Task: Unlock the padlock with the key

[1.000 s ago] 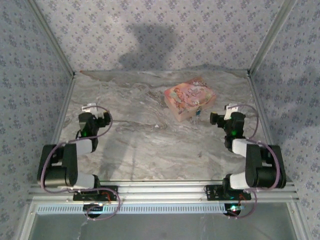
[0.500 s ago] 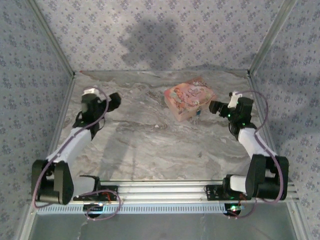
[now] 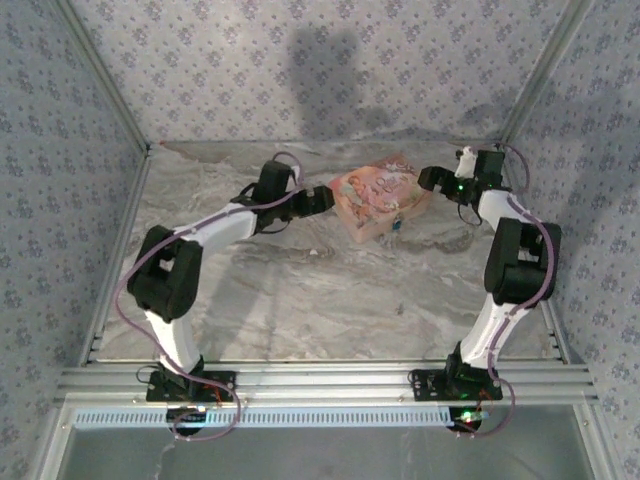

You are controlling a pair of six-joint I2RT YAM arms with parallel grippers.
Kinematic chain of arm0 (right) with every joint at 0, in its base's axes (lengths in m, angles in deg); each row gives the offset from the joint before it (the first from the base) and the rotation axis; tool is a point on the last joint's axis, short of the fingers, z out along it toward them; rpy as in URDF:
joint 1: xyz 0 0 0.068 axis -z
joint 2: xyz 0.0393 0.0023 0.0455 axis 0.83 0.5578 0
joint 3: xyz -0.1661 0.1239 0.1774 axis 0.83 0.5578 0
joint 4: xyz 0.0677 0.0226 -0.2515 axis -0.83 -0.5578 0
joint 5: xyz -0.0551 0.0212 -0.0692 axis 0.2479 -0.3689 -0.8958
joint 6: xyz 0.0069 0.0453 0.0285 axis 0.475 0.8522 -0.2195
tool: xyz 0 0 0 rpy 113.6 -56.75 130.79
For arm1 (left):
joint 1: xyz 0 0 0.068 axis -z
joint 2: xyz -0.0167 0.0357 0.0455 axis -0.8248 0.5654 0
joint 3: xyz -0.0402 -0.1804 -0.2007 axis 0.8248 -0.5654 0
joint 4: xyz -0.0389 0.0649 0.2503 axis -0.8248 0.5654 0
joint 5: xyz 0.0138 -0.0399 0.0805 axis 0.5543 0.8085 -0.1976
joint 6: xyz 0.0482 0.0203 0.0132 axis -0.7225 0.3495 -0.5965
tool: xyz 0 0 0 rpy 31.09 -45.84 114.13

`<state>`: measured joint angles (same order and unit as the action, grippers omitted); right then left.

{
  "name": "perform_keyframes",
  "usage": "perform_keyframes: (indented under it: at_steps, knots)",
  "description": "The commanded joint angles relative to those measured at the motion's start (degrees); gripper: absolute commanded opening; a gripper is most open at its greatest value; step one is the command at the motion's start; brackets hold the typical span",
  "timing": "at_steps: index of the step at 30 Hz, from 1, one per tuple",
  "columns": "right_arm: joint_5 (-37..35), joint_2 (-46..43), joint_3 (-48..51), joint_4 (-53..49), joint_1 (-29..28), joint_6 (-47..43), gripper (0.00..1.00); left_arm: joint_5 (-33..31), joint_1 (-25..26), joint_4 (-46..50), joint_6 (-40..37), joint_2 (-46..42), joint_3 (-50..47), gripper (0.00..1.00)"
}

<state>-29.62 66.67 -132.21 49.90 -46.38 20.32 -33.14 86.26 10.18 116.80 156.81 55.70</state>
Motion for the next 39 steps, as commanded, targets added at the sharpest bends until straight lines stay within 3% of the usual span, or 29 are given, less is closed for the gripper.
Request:
perform_keyframes:
  at_steps: [1, 12, 24, 34, 39]
  knots:
    - [4.74, 4.15, -5.26, -5.52, -0.72, -0.54, 0.96, 5.23, 1.74, 2.09, 1.96, 5.1, 5.47, 0.98]
    - [12.16, 7.31, -7.5, -9.86, -3.37, -5.32, 0.88, 8.1, 2.28, 2.38, 3.02, 13.96, 13.73, 0.98]
    - [13.7, -1.98, 7.36, -2.77, -10.79, -3.05, 0.85, 6.72, -2.5, 0.52, 1.49, 8.86, 6.98, 0.98]
    - [8.02, -11.87, 22.45, 7.03, -21.93, 4.42, 0.87, 4.94, -8.06, 1.46, -1.58, 4.52, 2.37, 0.98]
    - [0.08, -16.35, 26.01, 6.17, -22.67, 7.19, 0.89, 2.23, -10.24, 4.3, -4.02, 2.74, 2.52, 0.98]
